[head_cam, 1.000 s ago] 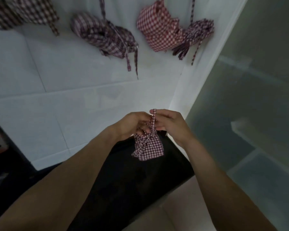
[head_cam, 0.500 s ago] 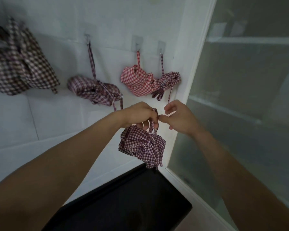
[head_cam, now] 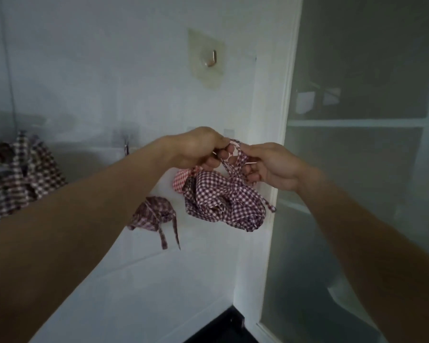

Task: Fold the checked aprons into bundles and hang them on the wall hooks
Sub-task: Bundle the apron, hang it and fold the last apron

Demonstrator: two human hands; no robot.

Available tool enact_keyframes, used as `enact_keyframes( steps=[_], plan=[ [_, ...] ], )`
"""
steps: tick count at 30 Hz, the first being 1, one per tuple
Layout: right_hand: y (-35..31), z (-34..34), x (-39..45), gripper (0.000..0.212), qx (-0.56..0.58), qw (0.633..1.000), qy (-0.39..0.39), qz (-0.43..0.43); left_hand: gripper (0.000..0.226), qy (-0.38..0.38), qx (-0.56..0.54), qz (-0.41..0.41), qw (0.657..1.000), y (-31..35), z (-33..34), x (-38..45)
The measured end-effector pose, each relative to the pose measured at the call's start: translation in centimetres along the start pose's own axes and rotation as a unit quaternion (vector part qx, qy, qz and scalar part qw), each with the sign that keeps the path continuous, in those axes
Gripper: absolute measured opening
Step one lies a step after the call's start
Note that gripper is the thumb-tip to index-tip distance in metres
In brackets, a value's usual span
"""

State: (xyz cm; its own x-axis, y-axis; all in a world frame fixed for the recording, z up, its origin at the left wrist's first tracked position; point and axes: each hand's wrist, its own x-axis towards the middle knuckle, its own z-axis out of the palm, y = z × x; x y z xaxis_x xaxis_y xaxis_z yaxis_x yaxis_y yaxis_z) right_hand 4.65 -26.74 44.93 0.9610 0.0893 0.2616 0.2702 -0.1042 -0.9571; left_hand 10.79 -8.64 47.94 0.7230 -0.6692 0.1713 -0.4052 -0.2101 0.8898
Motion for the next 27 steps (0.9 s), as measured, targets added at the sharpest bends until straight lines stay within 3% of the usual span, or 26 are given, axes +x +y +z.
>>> enact_keyframes(
  steps=[4,7,12,15,18,21,24,27],
  plan=[
    [-3.3,-0.4,3.0,0.025,-0.03,0.999,-0.028,-0.025,0.03,0.044,0.065,0.037,0.996,2.8,-2.2,1.5],
    [-6.6,-0.8,5.7,0.028,-0.096,0.993,0.007,-0.062,0.026,0.07,0.149,0.091,0.982,5.1,-4.6,2.2],
    [-11.4,-2.1,9.7,0.019,-0.237,0.956,0.073,-0.156,0.015,0.202,0.34,0.163,0.904,8.2,-8.5,4.1],
    [-13.5,-2.3,11.9,0.022,-0.227,0.953,0.075,-0.186,0.015,0.267,0.301,0.177,0.898,10.2,-9.8,5.9],
    [-15.0,-2.9,14.4,0.028,-0.232,0.956,0.055,-0.171,0.02,0.285,0.289,0.153,0.901,11.3,-10.7,7.8],
    [-15.8,-3.0,16.9,0.022,-0.281,0.939,0.083,-0.178,0.027,0.296,0.277,0.14,0.903,11.7,-11.2,9.9],
    [-16.4,-2.8,19.8,0.03,-0.265,0.946,0.091,-0.162,0.027,0.338,0.242,0.132,0.9,12.2,-11.8,11.8],
    [-17.0,-3.2,21.9,0.035,-0.324,0.919,0.116,-0.19,0.03,0.363,0.18,0.134,0.904,12.3,-12.2,13.1]
  ],
)
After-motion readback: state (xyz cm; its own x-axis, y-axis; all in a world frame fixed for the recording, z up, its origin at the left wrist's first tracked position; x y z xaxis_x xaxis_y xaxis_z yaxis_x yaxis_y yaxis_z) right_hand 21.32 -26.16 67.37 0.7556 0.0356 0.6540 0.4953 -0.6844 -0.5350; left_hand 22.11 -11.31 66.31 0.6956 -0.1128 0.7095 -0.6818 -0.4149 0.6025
